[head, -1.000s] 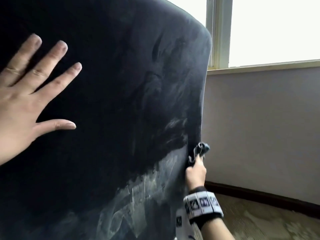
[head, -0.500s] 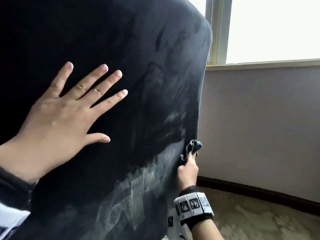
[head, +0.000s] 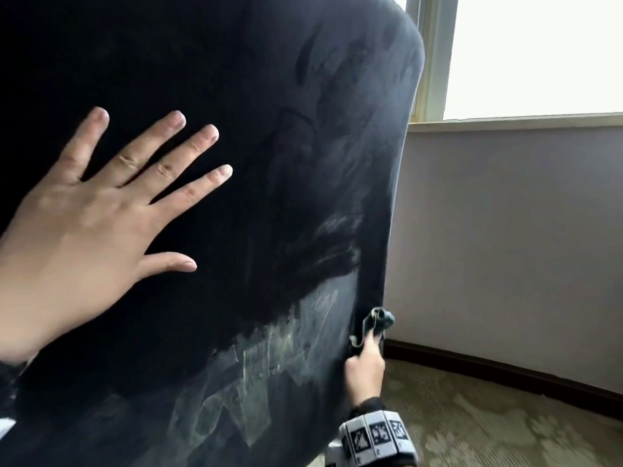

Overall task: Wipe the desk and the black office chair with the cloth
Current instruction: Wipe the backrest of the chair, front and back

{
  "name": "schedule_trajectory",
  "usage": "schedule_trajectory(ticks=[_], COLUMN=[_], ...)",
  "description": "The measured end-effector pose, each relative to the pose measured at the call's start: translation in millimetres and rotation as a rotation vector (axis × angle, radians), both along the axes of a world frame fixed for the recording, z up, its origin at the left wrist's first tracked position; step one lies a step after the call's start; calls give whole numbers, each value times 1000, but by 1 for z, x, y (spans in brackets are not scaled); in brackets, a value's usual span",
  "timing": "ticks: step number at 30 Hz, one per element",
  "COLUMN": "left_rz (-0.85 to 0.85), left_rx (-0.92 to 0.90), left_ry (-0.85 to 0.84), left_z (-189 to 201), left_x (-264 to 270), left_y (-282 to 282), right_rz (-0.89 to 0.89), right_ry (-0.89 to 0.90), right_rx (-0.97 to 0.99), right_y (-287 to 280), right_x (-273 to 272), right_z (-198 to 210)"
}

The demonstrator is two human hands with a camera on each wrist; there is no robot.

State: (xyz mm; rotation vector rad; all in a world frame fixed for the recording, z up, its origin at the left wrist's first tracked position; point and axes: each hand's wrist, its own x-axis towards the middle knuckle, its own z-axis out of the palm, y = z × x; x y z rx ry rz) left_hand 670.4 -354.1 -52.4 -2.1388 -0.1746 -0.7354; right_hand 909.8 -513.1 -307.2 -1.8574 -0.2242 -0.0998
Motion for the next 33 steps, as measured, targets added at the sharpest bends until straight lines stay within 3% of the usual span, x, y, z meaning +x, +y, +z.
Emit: schedule_trajectory(ticks=[3, 6, 8, 10, 13, 15, 17, 21, 23, 26, 28, 30, 33], left_rz=[14, -4, -6, -16, -23, -26, -26, 1, -15, -21, -43, -44, -16], left_rx=[-45, -71, -75, -32, 47, 33, 26, 10, 23, 19, 17, 29, 14], left_ry=[32, 16, 30, 2, -51, -45, -32, -30, -27, -53, -67, -62, -54], left_z=[2, -2, 2, 2, -6, -1, 1, -2, 1, -5, -5, 0, -3], left_x=[1, 0, 0, -2, -2, -3, -2, -1, 0, 0, 1, 3, 2], left_y=[0, 4, 3, 5, 5, 2, 0, -4, -6, -8, -9, -9, -9], right_rz=[6, 17, 7, -12, -51, -47, -31, 12, -8, -29, -26, -1, 8], right_ry=[39, -220, -284, -175, 97, 195, 187, -103, -101, 166, 259, 243, 0], right_rx=[-37, 99, 129, 125, 44, -29, -72, 75, 63, -2, -41, -92, 22], right_y=[-1, 2, 3, 4, 2, -1, -3, -1, -2, -5, -10, -12, -11], right_x=[3, 25, 31, 24, -10, -18, -10, 18, 16, 2, -8, 2, 29], right_z=[10, 92, 114, 81, -12, -36, -16, 67, 55, -17, -39, -25, 38])
